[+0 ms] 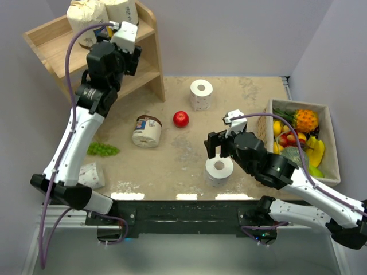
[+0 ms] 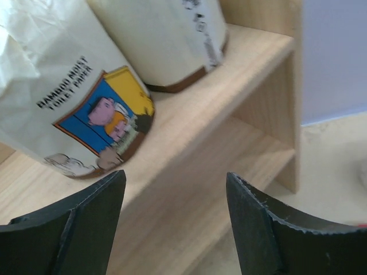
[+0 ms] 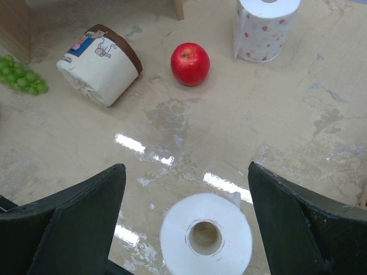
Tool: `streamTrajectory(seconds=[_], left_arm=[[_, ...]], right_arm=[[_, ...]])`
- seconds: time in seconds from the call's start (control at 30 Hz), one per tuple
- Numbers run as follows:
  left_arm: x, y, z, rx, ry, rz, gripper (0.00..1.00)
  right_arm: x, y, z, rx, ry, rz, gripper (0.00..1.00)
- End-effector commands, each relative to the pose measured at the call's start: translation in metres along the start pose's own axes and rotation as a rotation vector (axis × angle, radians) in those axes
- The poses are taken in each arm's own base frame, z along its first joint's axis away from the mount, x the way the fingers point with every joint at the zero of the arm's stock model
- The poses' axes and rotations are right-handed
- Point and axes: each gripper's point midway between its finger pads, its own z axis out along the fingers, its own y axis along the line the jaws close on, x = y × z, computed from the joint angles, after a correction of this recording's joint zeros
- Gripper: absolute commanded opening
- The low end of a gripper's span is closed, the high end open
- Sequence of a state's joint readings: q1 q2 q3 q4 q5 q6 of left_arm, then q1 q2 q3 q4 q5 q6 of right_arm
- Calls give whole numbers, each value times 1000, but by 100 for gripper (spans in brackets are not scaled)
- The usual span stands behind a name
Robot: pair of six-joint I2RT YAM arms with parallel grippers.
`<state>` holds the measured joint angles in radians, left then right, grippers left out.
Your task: Place and organize the paper towels onto the shelf
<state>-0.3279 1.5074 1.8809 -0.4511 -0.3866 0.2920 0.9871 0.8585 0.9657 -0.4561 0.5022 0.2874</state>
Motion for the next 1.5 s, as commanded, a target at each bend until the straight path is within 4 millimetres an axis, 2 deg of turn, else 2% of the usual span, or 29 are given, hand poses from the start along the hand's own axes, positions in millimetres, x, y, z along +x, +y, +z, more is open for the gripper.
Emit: streamTrajectory(seconds=[0.0,0.03,0.1,0.13,0.17,0.33,0.4,0.43,0.5,0.53,0.6,0.63,0.7,0.77,0.8,0.87,0.9,0.97,1.0,1.07,1.1,1.13,1.17,1.2,1.23,1.4,1.47], left_arm=[[-15,-33,-52,123,-86,29,79],[5,-43,-58,138,-48,59,80],[27,-60,-66,166,-2,73,81],[50,-64,-69,157,47,78,81],[61,-68,-71,158,70,59,79],[115,-108,-89,259,191,-180,78],[124,-118,-95,272,211,-300,78],[136,-121,-99,272,230,-333,78],[140,-126,-103,253,240,-488,80],[152,-128,-109,243,255,-539,81],[154,-136,-114,235,256,-730,83],[165,-142,-121,258,270,-782,83],[167,-149,-126,255,270,-966,84],[183,-152,-130,238,271,-1063,83],[202,-154,-131,187,303,-1131,83],[210,-150,-132,145,290,-1215,83],[228,-153,-133,108,314,-1258,83],[234,-155,-131,91,311,-1310,82],[245,-159,-129,77,325,-1312,82],[249,-162,-124,68,328,-1334,82],[259,-166,-123,59,347,-1340,82],[250,-167,-118,80,310,-1371,82],[251,-167,-116,85,301,-1390,82],[262,-175,-118,112,323,-1389,82],[254,-174,-113,138,282,-1420,82],[282,-183,-109,113,326,-1425,83],[282,-180,-107,129,263,-1440,83]], right_arm=[[-2,8,8,-23,-18,9,91],[-3,9,9,-27,-22,12,91],[-2,11,9,-36,-24,11,91],[-2,11,9,-38,-26,12,91],[-3,11,8,-42,-28,14,91],[-6,9,2,-48,-40,21,91],[-7,7,-2,-44,-43,23,91],[-6,6,-3,-42,-39,25,91],[-6,3,-6,-39,-47,36,91],[-6,2,-6,-38,-51,42,91],[-4,1,-7,-36,-55,52,91],[-5,2,-7,-38,-57,55,91],[-3,3,-7,-41,-50,55,91],[-3,2,-8,-38,-45,53,91],[-2,1,-8,-36,-45,51,91],[-3,0,-9,-35,-47,50,91],[-3,-1,-10,-32,-49,52,91],[-4,-3,-13,-30,-55,53,91],[-3,-5,-13,-20,-55,53,91],[-2,-7,-15,-15,-59,51,91],[-2,-9,-15,-10,-60,53,91],[-2,-10,-16,-7,-59,53,91],[-1,-10,-15,-6,-57,51,91],[0,-10,-16,-4,-55,48,91],[-1,-10,-15,-4,-57,49,91],[-1,-10,-15,-5,-48,32,91],[-2,-12,-17,-1,-51,27,91]])
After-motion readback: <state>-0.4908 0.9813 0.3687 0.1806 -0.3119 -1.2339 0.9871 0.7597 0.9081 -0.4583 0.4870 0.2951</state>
